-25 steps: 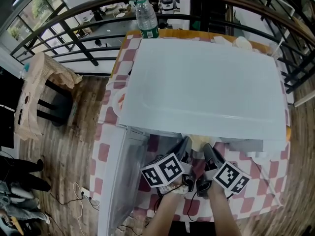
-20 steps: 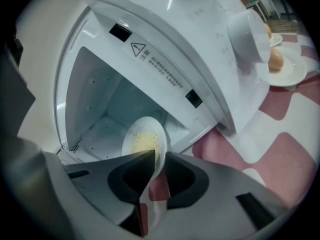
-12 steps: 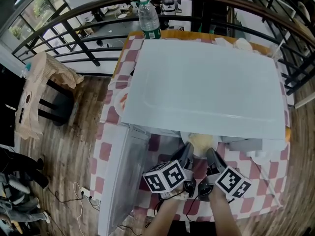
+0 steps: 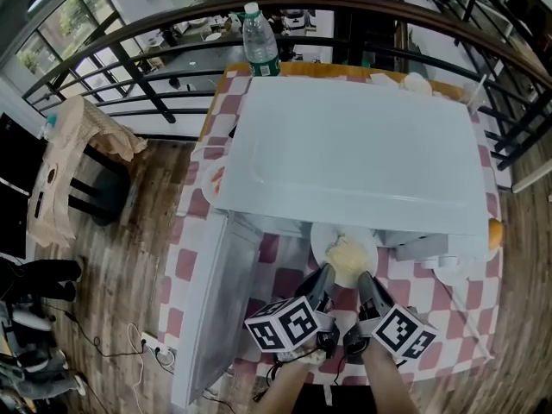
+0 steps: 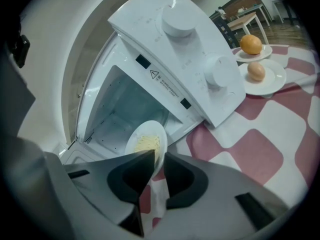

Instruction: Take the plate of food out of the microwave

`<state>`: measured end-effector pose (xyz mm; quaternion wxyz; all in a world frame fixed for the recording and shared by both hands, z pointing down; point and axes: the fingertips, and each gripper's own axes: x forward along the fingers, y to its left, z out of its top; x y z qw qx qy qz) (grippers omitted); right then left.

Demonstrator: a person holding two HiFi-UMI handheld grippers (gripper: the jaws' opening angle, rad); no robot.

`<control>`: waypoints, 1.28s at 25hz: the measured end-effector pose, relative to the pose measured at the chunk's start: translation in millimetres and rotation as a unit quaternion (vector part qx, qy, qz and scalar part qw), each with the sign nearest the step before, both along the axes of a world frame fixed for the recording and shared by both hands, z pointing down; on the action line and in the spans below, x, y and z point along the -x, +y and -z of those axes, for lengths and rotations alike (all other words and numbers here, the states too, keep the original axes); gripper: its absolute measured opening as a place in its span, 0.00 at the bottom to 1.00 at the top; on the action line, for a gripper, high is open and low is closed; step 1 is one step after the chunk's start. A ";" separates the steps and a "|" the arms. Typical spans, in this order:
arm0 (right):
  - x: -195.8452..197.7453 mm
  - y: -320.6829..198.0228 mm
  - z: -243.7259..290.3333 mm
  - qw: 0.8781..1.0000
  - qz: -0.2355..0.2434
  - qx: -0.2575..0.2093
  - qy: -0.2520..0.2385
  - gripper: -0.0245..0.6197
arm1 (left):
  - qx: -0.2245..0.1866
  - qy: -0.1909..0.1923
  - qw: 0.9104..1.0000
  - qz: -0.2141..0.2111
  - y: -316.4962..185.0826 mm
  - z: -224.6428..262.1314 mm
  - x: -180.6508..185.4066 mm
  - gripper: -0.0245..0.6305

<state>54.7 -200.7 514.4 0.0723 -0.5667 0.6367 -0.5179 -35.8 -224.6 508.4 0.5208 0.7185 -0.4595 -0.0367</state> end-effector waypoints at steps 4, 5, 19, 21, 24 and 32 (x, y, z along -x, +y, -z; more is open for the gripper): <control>0.8 12.1 9.4 1.000 0.002 -0.006 0.001 0.14 | -0.006 0.003 1.000 0.002 12.0 9.6 0.9 0.14; 0.6 15.1 12.5 1.000 0.002 -0.007 0.002 0.13 | -0.007 0.004 1.000 0.003 15.0 12.7 0.6 0.14; 1.3 34.7 48.5 0.999 0.018 -0.032 0.004 0.13 | -0.030 0.008 0.999 0.013 41.2 49.2 3.1 0.14; 2.2 36.4 51.1 0.999 0.019 -0.034 0.003 0.13 | -0.031 0.011 0.999 0.017 43.7 51.5 4.4 0.14; 0.7 38.3 53.2 0.999 0.018 -0.035 0.001 0.13 | -0.033 0.010 0.999 0.018 46.1 53.9 3.0 0.14; -1.0 41.6 52.2 0.999 0.019 -0.032 -0.004 0.13 | -0.033 0.009 0.999 0.019 50.6 54.2 1.4 0.14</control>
